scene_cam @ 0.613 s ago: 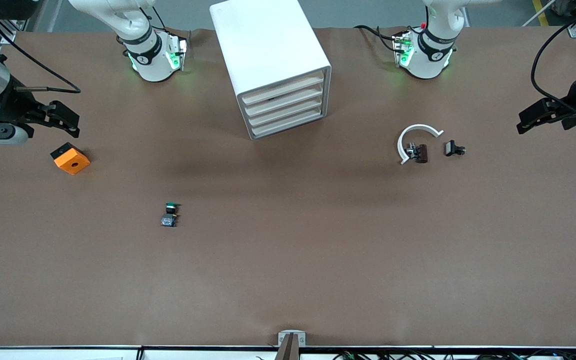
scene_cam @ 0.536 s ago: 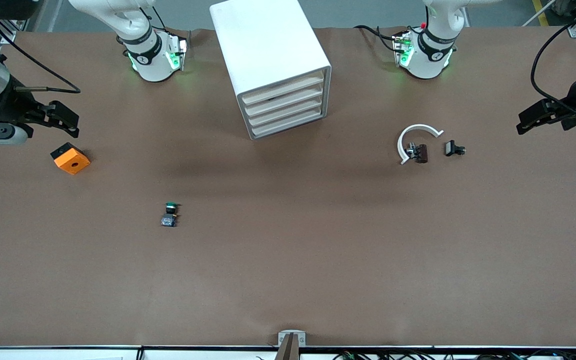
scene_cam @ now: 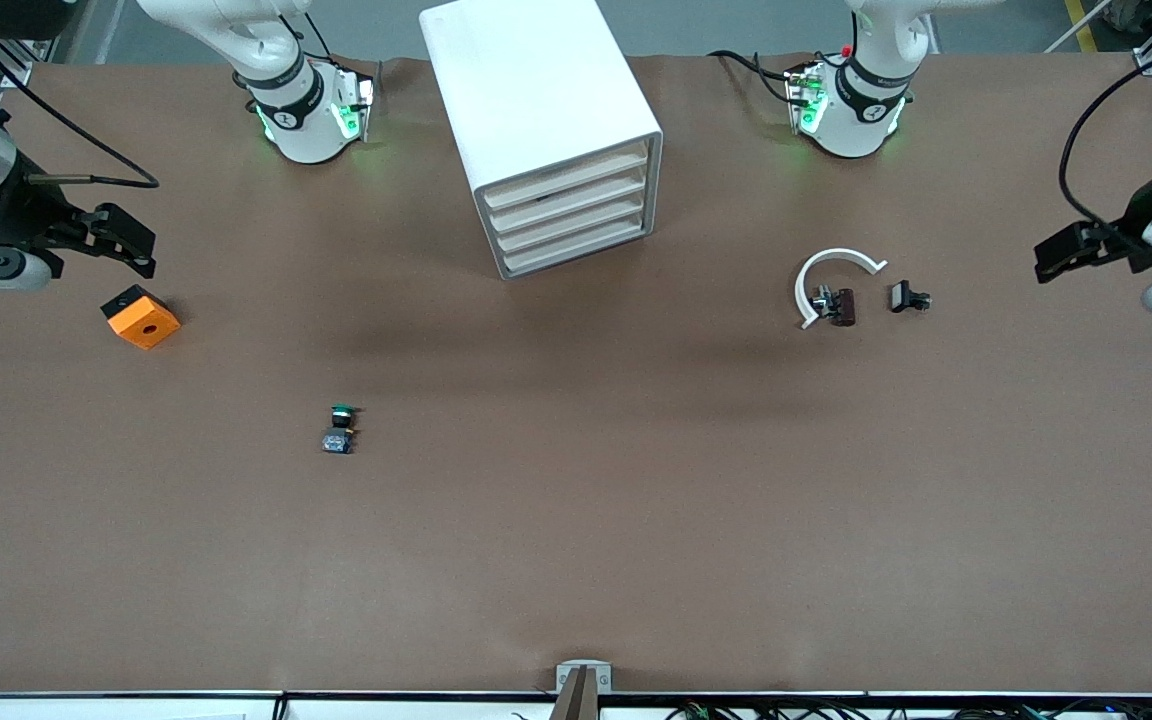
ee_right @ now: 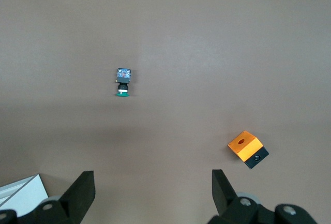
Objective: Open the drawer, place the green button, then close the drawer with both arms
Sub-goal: 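Reach the left gripper toward the white drawer unit's handle, then grasp the drawer handle with the left gripper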
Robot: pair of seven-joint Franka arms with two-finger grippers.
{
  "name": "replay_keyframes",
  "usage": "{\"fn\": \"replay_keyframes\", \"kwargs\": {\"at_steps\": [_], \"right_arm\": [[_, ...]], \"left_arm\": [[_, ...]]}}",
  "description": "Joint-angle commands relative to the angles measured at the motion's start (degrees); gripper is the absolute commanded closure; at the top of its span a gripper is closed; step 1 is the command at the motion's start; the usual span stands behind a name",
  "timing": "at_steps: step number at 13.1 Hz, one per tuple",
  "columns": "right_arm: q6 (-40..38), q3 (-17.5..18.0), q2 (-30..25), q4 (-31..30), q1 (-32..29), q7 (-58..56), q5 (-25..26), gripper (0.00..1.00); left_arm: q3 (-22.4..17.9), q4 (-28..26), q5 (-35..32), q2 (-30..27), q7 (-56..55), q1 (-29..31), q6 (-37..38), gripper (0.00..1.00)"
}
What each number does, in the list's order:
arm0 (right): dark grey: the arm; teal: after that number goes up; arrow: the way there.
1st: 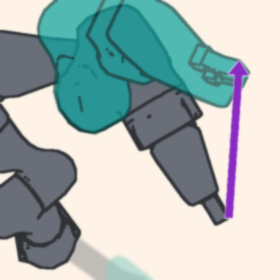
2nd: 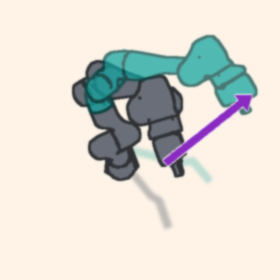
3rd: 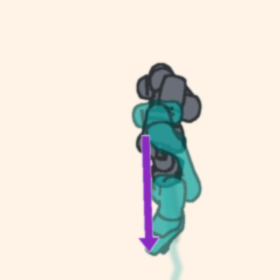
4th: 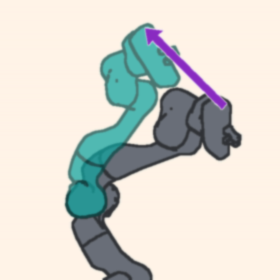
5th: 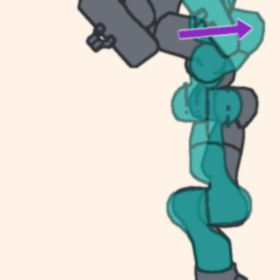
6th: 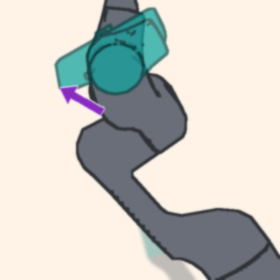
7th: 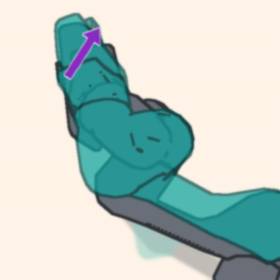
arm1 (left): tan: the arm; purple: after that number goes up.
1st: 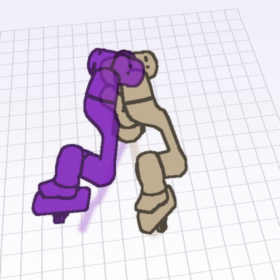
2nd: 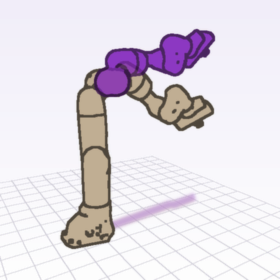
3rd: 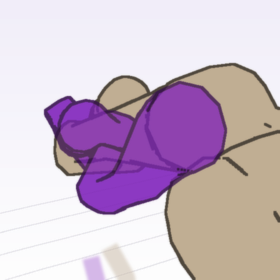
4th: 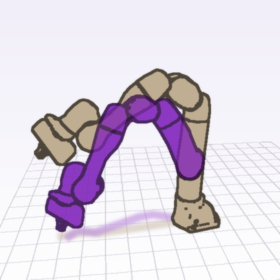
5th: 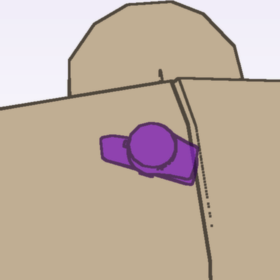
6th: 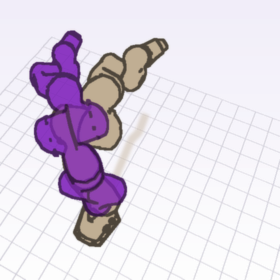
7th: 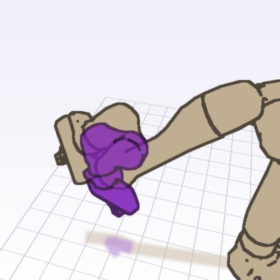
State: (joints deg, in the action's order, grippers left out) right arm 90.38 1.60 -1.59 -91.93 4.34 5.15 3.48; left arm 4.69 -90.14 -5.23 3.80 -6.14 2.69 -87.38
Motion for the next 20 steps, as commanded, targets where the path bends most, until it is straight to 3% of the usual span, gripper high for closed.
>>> {"fn": "replay_keyframes", "kwargs": {"at_steps": [1, 4, 9, 14, 20], "right_arm": [[-0.2, -0.19, 0.8, 1.58, -0.21, 0.39, 0.92, 0.0], [0.41, -0.28, 0.8, 1.58, -0.3, 0.3, 0.39, 0.0], [1.73, -0.54, 0.8, 2.37, -1.35, -0.14, -0.05, 0.0], [1.82, -0.54, 0.8, 2.81, -2.58, -0.23, -1.62, 0.0], [1.82, -0.63, 0.89, 3.52, -3.19, -0.23, -1.72, 0.0]], "left_arm": [[0.06, 4.53, -0.75, 7.07, 0.17, 0.03, 0.72, 0.0], [0.06, 6.03, 0.38, 12.44, -1.66, -0.32, -1.9, 0.0], [0.14, 6.03, 9.69, 20.96, -21.16, -3.03, -7.18, 0.0], [0.23, 6.03, 10.76, 29.05, -38.29, -9.45, -14.2, 0.0], [0.14, 5.94, 29.36, 36.44, -64.55, -12.71, -15.72, 0.0]]}}
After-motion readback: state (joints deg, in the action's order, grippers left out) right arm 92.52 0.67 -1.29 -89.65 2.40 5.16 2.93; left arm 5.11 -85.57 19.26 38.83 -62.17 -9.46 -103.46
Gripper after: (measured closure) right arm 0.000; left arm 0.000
